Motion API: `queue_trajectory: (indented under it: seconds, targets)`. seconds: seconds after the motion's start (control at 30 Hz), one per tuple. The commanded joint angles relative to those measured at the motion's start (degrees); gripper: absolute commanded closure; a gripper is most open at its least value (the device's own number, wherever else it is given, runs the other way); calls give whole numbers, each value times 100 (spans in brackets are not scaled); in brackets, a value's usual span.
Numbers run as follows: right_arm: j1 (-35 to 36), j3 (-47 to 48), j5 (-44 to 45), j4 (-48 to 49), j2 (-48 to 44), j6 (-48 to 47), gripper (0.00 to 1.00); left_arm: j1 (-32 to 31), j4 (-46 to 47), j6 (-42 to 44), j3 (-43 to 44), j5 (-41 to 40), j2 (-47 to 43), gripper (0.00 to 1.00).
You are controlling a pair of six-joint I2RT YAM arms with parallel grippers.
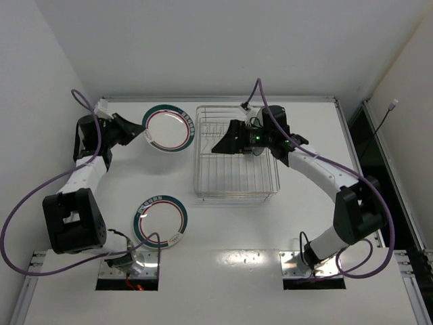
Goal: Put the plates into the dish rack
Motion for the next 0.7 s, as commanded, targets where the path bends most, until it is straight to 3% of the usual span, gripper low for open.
queue_trajectory:
  seconds: [0.0,0.07,0.2,0.37,0.67]
  targets:
    - [-111,-60,-530,854,23,356,9,26,1756,-714,-190,1303,-159,100]
    - [-173,-60,-592,908,111,426,10,26,2347,-1066,-357,1630,-18,100]
    - [-225,-60,-592,1056,244,488,10,26,4516,-2566,-612,2369,614,100]
    - [-287,186,-644,1374,762,733,11,26,5074,-3053,-779,2484,1063,100]
    - [-235,907,-416,1715,1535,1058,15,-694,4645,-2659,-718,2484,1064,100]
